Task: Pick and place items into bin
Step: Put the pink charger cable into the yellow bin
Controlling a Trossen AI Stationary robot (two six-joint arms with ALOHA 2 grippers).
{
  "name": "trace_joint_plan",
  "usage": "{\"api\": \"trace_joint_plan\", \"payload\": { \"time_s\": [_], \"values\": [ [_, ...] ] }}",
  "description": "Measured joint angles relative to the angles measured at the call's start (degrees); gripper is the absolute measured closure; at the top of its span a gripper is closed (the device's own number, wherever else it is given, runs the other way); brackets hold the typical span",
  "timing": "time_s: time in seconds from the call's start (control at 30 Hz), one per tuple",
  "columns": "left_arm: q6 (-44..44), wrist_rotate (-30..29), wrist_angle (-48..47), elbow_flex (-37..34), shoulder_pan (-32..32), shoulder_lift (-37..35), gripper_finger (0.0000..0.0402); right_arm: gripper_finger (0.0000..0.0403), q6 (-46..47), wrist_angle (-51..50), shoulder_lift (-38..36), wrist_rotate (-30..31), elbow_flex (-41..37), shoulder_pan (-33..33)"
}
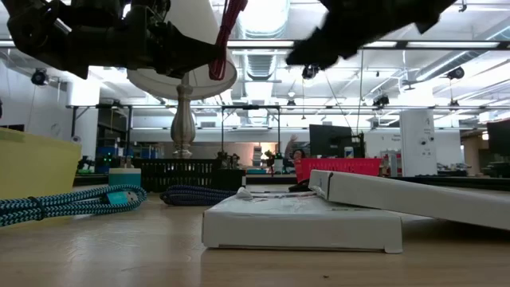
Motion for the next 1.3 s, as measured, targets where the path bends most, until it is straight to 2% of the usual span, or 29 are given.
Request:
{"api": "trace_joint_plan", "payload": {
  "time_s": [0.23, 0.4, 0.67, 0.9, 1.03, 1.2, 1.3],
  "values": [
    [-0.45, 0.00, -0.14, -0.02, 0.00, -0.04, 0.0371, 0.0300, 0.82, -5.76, -0.62, 0.02, -0.66, 0.13],
    [-6.92, 0.02, -5.92, 0.40, 0.00, -1.18, 0.0371, 0.0305, -2.21, -6.10, 0.20, 0.07, -0.74, 0.10],
    [-20.05, 0.04, -30.62, 5.39, -0.04, -7.34, 0.0371, 0.0305, -3.50, -8.38, 0.70, 1.13, -0.83, -0.01],
    [-23.12, 0.20, -56.40, 12.48, -0.54, -12.39, 0.0371, 0.0311, -4.76, -8.32, 0.70, 1.11, -1.26, -0.14],
    [-27.66, 0.41, -69.73, 16.10, -1.12, -13.51, 0.0371, 0.0314, -4.85, -8.29, 0.70, 1.11, -1.54, -0.14],
    [-30.78, 1.84, -79.59, 19.89, -2.47, -13.41, 0.0371, 0.0312, -5.01, -8.22, 0.70, 1.13, -2.06, -0.14],
    [-34.98, 2.14, -81.80, 22.15, -2.93, -13.00, 0.0371, 0.0314, -6.04, -8.17, 0.70, 1.17, -2.62, -0.14]
  ]
}}
